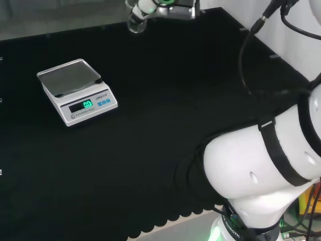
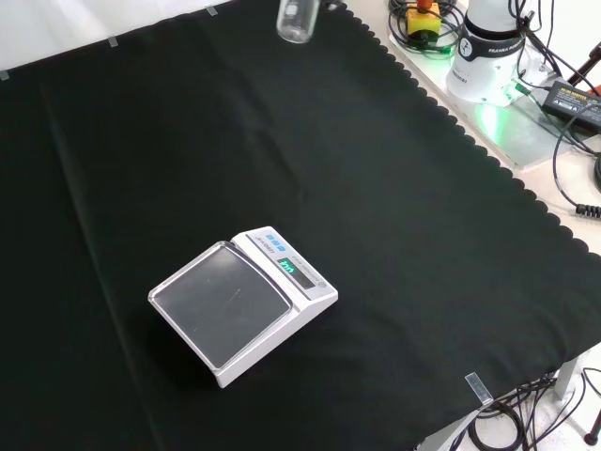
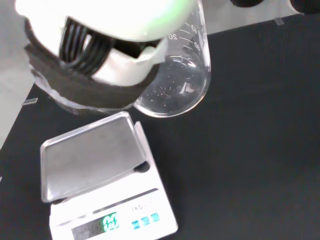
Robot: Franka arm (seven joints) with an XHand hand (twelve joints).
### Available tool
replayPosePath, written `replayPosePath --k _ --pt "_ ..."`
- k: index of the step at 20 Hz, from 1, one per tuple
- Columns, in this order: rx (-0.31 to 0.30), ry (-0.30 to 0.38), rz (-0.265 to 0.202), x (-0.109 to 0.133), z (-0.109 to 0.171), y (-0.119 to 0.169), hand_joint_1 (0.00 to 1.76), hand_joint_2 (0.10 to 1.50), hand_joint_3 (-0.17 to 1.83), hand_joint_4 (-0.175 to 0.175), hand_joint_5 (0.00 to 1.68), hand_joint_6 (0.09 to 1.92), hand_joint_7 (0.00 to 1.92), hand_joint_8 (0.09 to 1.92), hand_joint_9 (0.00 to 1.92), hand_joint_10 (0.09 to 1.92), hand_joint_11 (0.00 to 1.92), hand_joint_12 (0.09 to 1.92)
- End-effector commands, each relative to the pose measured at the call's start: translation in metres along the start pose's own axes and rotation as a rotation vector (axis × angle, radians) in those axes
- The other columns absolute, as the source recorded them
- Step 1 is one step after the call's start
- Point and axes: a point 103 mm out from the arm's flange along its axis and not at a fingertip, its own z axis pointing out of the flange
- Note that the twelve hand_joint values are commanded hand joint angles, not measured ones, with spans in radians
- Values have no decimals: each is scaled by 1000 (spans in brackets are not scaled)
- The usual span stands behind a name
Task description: Put the beaker on the electronic balance.
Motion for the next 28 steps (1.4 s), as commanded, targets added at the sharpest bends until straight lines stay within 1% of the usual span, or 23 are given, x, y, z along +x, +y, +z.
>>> replayPosePath --k 1,4,6,7,10,12,14,17,20,22,25,28 --pt "35 -44 44 26 19 -13 1177 518 818 138 1430 463 1813 167 1865 110 1116 1055" --pt "43 -57 58 29 21 -9 1177 517 821 138 1431 463 1814 166 1865 108 1113 1054" --pt "33 -79 70 34 21 -6 1177 516 822 138 1431 464 1815 166 1865 108 1111 1054" --pt "35 -87 69 37 23 -4 1177 516 823 138 1431 464 1815 165 1865 108 1111 1054" --pt "45 -116 65 54 33 4 1178 515 824 139 1431 464 1816 165 1865 107 1109 1054" --pt "45 -124 55 70 43 12 1178 514 825 139 1431 464 1816 164 1865 107 1108 1054" --pt "62 -133 34 85 59 23 1178 513 826 139 1432 464 1817 164 1865 106 1106 1055" --pt "88 -148 -13 112 79 43 1178 512 827 140 1432 464 1818 164 1865 106 1102 1055" --pt "111 -141 -61 134 95 66 1178 511 830 141 1433 464 1820 163 1866 105 1093 1057" --pt "124 -131 -87 147 103 84 1178 506 837 148 1434 465 1823 157 1868 101 1083 1073" --pt "135 -123 -122 162 112 105 1177 504 841 153 1434 466 1826 155 1869 99 1077 1081" --pt "153 -104 -155 171 123 126 1177 504 841 154 1434 467 1827 154 1870 99 1075 1082"
